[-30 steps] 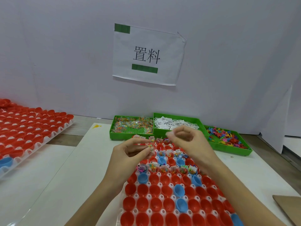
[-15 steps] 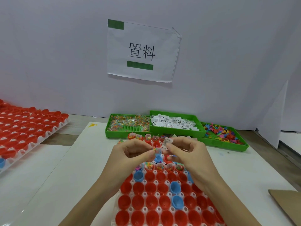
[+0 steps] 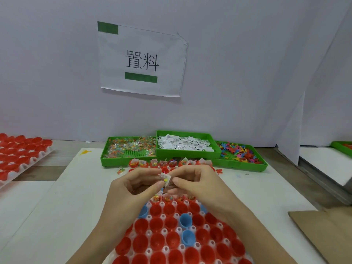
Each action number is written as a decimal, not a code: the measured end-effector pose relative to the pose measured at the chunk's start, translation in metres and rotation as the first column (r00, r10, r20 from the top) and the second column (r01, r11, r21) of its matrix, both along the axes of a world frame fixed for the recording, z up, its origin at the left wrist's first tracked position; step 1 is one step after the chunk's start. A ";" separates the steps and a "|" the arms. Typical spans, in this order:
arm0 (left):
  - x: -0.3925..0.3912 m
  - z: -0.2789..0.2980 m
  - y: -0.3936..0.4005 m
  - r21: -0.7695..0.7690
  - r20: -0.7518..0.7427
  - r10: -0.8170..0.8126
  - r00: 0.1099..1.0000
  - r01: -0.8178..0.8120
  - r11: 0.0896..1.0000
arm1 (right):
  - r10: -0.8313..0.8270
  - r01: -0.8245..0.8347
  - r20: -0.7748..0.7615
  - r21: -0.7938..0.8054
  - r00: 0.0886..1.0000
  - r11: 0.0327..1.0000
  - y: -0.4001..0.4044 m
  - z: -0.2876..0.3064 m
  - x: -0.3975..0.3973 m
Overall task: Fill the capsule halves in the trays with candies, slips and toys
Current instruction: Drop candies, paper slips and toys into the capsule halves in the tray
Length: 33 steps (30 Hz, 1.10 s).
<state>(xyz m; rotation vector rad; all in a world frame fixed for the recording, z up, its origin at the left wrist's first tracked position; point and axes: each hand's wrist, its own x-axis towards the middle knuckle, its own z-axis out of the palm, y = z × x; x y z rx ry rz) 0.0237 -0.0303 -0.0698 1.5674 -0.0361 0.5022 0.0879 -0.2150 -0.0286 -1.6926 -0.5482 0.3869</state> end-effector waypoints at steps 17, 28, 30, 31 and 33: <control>0.004 -0.004 0.009 -0.008 -0.057 0.013 0.998 -0.014 1.000 | -0.343 0.613 0.511 -0.606 0.789 0.507 -0.104 -0.043 0.224; 0.005 -0.007 0.008 -0.010 -0.097 -0.047 0.994 0.046 0.999 | -0.283 0.698 0.648 -0.577 0.707 0.424 -0.097 -0.044 0.232; 0.006 -0.007 0.008 -0.011 -0.109 -0.049 0.993 0.048 0.999 | -0.323 0.718 0.652 -0.535 0.686 0.446 -0.100 -0.045 0.228; 0.005 -0.008 0.007 -0.006 -0.114 -0.049 0.992 0.048 0.999 | -0.336 0.721 0.649 -0.520 0.682 0.459 -0.102 -0.046 0.226; 0.005 -0.008 0.006 0.009 -0.120 -0.050 0.991 0.052 0.999 | -0.361 0.721 0.635 -0.504 0.683 0.476 -0.106 -0.049 0.222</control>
